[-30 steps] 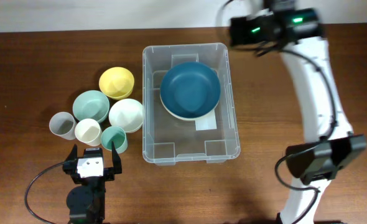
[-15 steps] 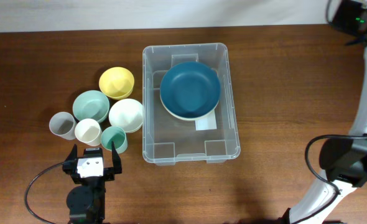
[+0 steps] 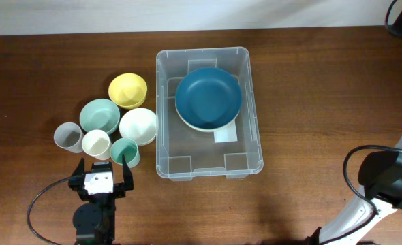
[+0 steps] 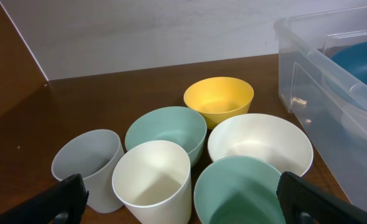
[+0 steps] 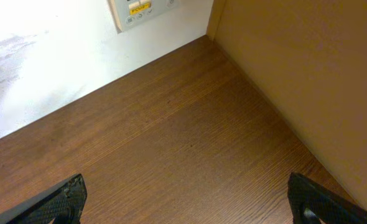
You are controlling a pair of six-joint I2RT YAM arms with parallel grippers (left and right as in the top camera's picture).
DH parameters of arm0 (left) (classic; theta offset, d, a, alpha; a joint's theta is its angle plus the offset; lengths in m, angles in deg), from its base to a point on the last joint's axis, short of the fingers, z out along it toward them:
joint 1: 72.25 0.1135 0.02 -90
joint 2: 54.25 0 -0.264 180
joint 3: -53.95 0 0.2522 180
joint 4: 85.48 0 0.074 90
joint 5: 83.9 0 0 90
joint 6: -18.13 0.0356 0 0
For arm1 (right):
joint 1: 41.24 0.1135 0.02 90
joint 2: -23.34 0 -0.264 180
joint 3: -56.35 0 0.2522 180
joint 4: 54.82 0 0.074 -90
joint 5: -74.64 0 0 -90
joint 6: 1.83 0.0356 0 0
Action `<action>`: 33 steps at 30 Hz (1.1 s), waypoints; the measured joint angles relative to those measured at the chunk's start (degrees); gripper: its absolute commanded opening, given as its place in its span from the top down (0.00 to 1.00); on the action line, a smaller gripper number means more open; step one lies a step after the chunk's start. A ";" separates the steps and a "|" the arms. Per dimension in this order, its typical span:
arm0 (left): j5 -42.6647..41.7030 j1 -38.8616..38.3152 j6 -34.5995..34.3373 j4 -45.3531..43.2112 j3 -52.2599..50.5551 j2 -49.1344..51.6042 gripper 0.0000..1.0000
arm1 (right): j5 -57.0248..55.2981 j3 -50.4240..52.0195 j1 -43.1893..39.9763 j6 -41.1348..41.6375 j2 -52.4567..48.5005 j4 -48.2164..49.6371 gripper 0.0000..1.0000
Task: Pack container
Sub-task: 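Move the left gripper to the grey cup and grasp it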
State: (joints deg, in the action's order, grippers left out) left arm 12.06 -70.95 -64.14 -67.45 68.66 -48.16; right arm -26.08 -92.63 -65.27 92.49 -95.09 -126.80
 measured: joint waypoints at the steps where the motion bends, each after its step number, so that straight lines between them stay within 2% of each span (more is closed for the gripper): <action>1: 0.00 0.00 0.02 0.00 0.00 0.00 0.01 | 0.00 0.00 0.00 -0.02 0.00 0.00 0.01; 18: 0.02 0.00 0.02 -0.48 0.00 0.02 0.01 | 0.00 0.00 0.00 -0.04 0.00 0.00 0.01; 27: 2.25 0.00 0.07 -13.88 0.04 0.00 0.01 | 0.00 0.00 0.00 -0.02 0.00 0.00 0.01; 30: 5.01 0.00 0.20 -13.79 2.84 0.26 0.01 | 0.00 0.00 0.00 0.00 0.00 0.00 0.01; 33: 8.76 0.00 0.22 -9.27 10.69 2.86 0.01 | 0.02 0.00 0.00 -0.02 0.00 0.00 0.01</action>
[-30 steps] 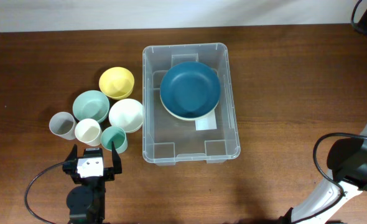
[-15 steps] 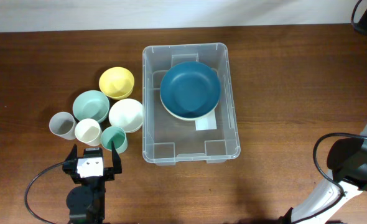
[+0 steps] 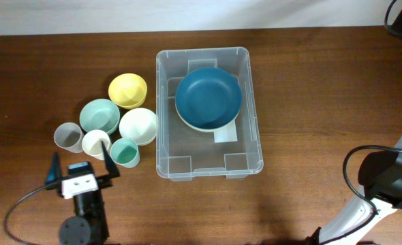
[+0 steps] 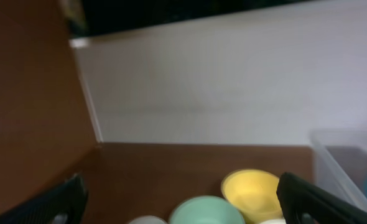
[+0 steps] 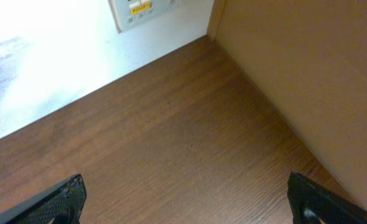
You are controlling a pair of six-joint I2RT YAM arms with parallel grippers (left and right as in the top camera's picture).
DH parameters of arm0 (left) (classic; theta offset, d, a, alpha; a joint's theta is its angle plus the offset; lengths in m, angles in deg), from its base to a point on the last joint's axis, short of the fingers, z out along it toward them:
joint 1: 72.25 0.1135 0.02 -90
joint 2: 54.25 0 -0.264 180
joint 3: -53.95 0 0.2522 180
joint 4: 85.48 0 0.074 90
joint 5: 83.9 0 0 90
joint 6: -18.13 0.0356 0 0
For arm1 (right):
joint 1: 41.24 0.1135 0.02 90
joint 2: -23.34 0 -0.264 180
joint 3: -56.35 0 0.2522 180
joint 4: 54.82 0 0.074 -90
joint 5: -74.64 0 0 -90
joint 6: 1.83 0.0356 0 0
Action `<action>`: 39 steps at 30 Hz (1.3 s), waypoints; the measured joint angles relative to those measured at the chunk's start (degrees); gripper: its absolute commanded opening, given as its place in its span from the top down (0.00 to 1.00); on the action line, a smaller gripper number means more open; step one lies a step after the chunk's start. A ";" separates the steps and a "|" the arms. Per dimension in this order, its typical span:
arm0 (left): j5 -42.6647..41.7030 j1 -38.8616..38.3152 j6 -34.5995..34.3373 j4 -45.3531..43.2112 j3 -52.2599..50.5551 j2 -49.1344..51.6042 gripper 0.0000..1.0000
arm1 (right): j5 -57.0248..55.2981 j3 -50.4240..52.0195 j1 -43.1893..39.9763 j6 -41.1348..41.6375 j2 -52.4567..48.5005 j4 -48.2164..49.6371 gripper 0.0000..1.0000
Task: Pack container
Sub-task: 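Move the left gripper to the grey cup and grasp it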
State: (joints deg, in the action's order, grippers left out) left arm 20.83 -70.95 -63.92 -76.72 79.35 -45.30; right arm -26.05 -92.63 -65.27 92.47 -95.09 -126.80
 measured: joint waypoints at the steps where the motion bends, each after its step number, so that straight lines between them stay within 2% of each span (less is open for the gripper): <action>1: 1.44 0.00 0.00 2.73 4.26 1.68 0.01 | -0.04 0.00 0.00 -0.02 0.00 0.00 0.01; 6: 5.90 0.00 -1.36 16.85 29.49 14.86 0.00 | -0.02 0.00 0.00 0.02 0.00 0.00 0.01; 12: 6.64 0.00 -5.20 41.31 59.54 37.33 0.01 | -0.24 0.00 0.00 -0.02 0.00 -0.02 0.01; 17: 2.32 0.00 -6.32 52.92 74.49 53.79 0.01 | -0.46 0.00 0.00 0.00 0.00 -0.04 0.01; 23: -0.42 0.00 -6.54 53.59 76.54 63.52 0.01 | -0.44 0.00 0.00 0.00 0.00 -0.02 0.01; 30: -2.27 0.20 -7.69 53.46 76.56 65.64 0.01 | -0.44 0.00 0.00 0.00 0.00 0.00 0.01; 34: -3.28 4.52 -14.88 56.48 76.96 65.85 0.01 | -0.44 0.00 0.00 0.02 0.00 0.00 0.01; 39: -9.01 17.64 -24.96 62.82 77.09 68.39 0.01 | -0.44 0.00 0.00 0.00 0.00 -0.02 0.01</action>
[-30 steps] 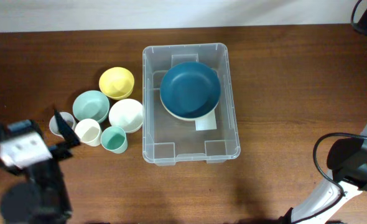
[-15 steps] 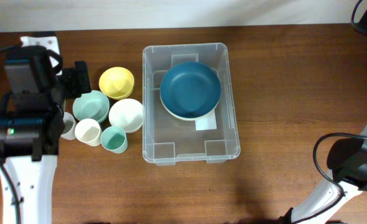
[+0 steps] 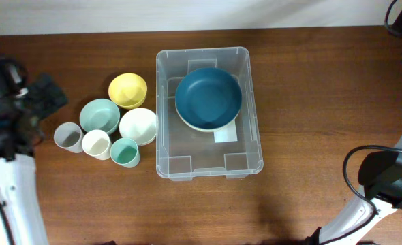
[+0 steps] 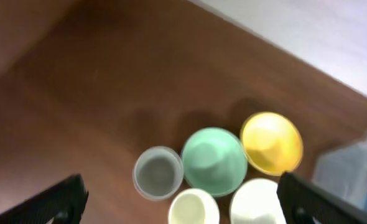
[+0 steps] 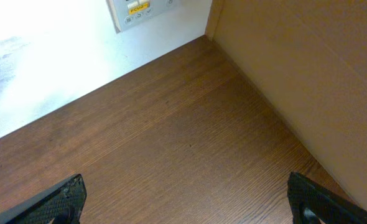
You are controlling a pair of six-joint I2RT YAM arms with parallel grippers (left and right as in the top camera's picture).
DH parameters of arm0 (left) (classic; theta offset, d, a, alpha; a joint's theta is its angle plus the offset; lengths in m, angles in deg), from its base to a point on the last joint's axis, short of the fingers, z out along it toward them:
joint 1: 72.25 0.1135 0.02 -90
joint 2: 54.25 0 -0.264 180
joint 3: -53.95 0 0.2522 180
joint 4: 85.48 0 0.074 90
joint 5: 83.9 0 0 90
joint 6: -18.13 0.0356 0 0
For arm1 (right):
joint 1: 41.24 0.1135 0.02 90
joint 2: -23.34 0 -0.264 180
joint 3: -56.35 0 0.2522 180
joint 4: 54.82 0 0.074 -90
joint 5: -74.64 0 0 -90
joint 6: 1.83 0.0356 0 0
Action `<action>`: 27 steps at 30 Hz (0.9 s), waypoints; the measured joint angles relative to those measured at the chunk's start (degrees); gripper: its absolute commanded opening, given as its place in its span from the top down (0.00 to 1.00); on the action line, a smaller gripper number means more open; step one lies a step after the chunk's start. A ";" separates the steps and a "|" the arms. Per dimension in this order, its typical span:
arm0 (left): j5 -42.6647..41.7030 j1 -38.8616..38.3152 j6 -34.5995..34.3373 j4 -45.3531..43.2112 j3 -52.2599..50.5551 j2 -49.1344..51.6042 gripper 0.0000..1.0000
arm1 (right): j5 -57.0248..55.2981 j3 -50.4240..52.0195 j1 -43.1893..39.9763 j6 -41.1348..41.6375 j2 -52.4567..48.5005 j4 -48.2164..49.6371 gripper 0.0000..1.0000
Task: Pack container
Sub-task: 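Move the left gripper to the grey cup and grasp it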
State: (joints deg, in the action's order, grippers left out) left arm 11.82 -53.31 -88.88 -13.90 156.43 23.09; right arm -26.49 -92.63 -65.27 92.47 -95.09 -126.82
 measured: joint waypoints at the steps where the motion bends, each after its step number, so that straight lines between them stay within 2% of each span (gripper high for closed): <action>1: -1.57 1.92 -0.96 0.61 0.00 0.76 0.01 | 0.00 0.00 0.00 0.00 0.00 0.00 0.01; 6: -8.04 8.31 -4.07 3.82 0.00 6.54 0.01 | 0.00 0.00 0.00 -0.02 0.00 0.02 0.01; 14: -8.94 8.79 -5.18 6.99 0.02 16.02 0.01 | 0.00 0.00 0.00 0.02 0.00 0.02 0.01; 21: -8.72 8.79 -5.35 7.78 0.02 22.93 0.05 | 0.00 0.00 0.00 0.00 0.00 0.02 0.01; 25: -8.68 8.79 -5.40 7.78 0.02 25.27 0.11 | 0.00 0.00 0.00 0.00 0.00 0.02 0.01; 26: -8.55 8.79 -5.44 7.80 0.02 25.81 0.17 | 0.00 0.00 0.00 0.00 0.00 0.02 0.01; 27: -8.50 8.79 -5.55 7.80 0.02 26.34 0.17 | 0.00 0.00 0.00 0.02 0.00 0.00 0.01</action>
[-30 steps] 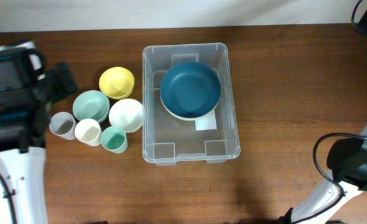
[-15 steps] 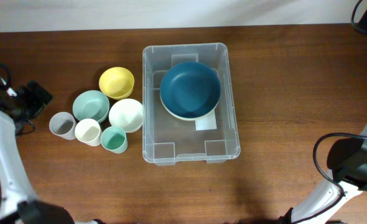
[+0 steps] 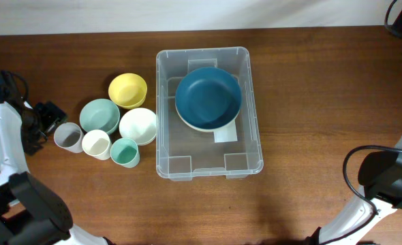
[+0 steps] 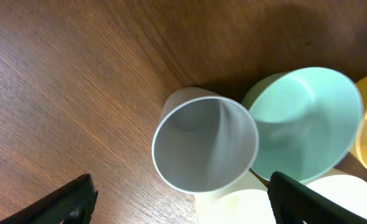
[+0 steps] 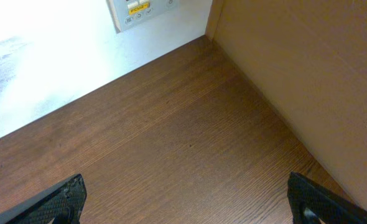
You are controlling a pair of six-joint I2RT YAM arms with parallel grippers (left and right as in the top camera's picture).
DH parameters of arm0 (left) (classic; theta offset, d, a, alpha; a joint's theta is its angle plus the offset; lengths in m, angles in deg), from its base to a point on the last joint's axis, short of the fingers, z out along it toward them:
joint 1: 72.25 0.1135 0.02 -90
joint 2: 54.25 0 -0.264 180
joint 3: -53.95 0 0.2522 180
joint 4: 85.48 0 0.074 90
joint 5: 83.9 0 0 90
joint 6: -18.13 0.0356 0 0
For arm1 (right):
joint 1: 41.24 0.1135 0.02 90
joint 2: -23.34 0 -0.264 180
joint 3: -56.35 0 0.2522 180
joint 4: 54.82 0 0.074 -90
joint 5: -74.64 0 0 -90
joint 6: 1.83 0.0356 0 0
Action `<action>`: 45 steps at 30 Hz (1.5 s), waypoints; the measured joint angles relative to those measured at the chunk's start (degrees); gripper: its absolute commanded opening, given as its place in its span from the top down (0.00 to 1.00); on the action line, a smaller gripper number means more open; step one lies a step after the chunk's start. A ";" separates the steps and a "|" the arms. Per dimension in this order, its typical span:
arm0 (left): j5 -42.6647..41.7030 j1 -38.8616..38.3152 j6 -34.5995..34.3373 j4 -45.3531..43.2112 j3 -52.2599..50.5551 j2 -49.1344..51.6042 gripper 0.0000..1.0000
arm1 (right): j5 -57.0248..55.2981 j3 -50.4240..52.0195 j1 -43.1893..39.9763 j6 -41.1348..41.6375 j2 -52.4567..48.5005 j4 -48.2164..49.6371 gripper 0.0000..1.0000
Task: Pack container
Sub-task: 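Move the left gripper to the grey cup and grasp it, then lift the grey cup with the left gripper and place it in the bin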
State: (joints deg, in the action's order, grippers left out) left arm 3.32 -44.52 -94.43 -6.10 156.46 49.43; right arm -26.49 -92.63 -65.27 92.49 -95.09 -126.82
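Observation:
A clear plastic container (image 3: 161,116) stands mid-table with a dark blue bowl (image 3: 208,97) inside, stacked on a pale one. Left of it cluster a yellow bowl (image 3: 127,90), a mint bowl (image 3: 99,116), a white bowl (image 3: 137,125), a grey cup (image 3: 67,137), a cream cup (image 3: 96,143) and a teal cup (image 3: 125,152). My left gripper (image 3: 44,119) hangs open just left of the grey cup (image 4: 205,146), looking down into it, nothing between its fingers. My right gripper (image 5: 183,208) is open over bare wood, holding nothing.
The left arm's body (image 3: 0,136) runs along the table's left edge. The right arm's base and cable (image 3: 385,180) sit at the front right corner. A wall panel (image 5: 308,74) stands close beside the right gripper.
My left gripper has come down from high over the table's left side to close above the grey cup, which now fills its view. The right gripper and all dishes are unmoved.
My left gripper was open at the table's front edge, level with the cups. Then it stood further left, tilted up toward the wall. Then it was high over the left side looking down, and now low by the grey cup. Nothing has been picked up.

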 measured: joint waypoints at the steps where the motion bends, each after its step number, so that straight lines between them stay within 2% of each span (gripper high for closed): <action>1: 0.02 0.00 -0.09 -0.02 0.00 0.37 0.19 | 0.00 0.00 0.00 0.00 0.00 0.02 0.01; 8: 0.46 0.00 -0.04 -0.04 -0.02 3.82 0.22 | 0.00 0.00 0.00 0.00 0.00 0.00 0.01; 16: 0.85 0.00 -0.15 -0.04 -0.02 7.52 0.31 | 0.00 0.00 0.02 -0.02 0.00 0.00 0.01; 24: 1.29 0.00 -0.74 -0.09 -0.04 10.25 0.69 | 0.00 0.00 0.00 -0.02 0.00 0.00 0.01; 28: 1.95 0.00 -0.63 -0.11 -0.07 10.29 0.75 | 0.00 0.00 0.00 -0.04 0.00 0.02 0.01; 34: 3.21 0.00 -0.81 -0.11 -0.09 10.29 0.99 | 0.00 0.00 0.00 0.00 0.00 0.00 0.01; 41: 3.67 0.00 -0.68 0.46 -0.04 10.29 0.99 | 0.00 0.00 0.00 0.00 0.00 0.00 0.01; 45: 6.03 0.00 -0.68 5.68 1.60 10.38 0.99 | 0.00 0.00 0.00 0.00 0.00 0.00 0.01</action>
State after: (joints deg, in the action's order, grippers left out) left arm 9.35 -44.52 -95.11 -0.41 158.05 59.81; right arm -26.49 -92.63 -65.27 92.49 -95.09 -126.82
